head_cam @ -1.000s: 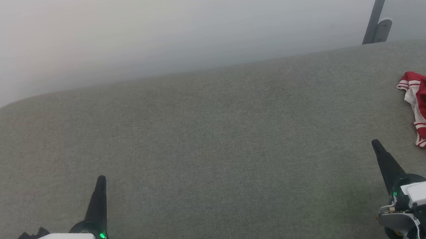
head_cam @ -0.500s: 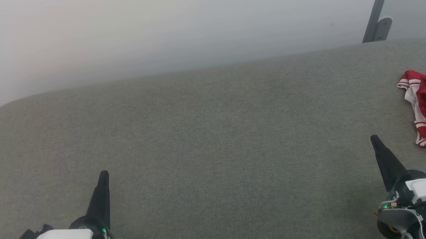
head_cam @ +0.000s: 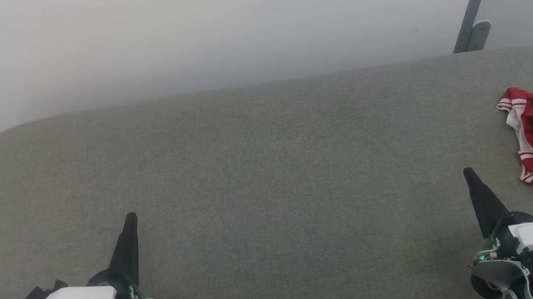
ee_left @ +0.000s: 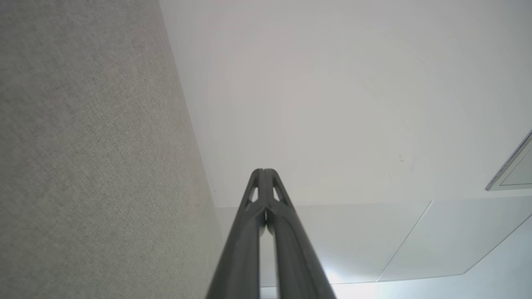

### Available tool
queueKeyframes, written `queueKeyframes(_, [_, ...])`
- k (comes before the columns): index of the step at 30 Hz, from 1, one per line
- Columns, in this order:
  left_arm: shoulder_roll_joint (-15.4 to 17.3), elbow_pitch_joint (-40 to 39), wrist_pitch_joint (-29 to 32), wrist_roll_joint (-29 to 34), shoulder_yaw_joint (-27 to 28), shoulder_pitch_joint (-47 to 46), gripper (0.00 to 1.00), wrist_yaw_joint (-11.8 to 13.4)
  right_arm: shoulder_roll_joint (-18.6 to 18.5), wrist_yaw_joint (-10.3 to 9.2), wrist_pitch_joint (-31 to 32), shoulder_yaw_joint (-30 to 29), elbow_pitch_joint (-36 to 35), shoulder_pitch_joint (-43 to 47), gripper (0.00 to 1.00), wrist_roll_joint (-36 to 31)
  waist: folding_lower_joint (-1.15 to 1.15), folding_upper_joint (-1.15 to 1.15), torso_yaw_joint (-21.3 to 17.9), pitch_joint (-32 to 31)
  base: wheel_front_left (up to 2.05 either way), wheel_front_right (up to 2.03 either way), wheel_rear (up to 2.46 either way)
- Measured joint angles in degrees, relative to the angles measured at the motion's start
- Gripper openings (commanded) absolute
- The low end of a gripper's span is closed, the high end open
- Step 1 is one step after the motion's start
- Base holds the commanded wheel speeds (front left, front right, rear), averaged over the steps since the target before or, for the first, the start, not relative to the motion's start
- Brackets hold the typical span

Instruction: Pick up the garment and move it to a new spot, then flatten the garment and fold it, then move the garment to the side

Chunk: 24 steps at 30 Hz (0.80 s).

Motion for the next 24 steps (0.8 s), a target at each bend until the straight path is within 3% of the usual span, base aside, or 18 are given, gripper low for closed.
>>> queueKeyframes(24, [0.0, 0.0, 0.0, 0.0, 0.0, 0.0, 0.00, 0.0, 0.0, 0.00, 0.0, 0.0, 0.0, 0.0, 0.00, 0.0, 0.00, 0.00, 0.0, 0.0, 0.00, 0.00, 0.00])
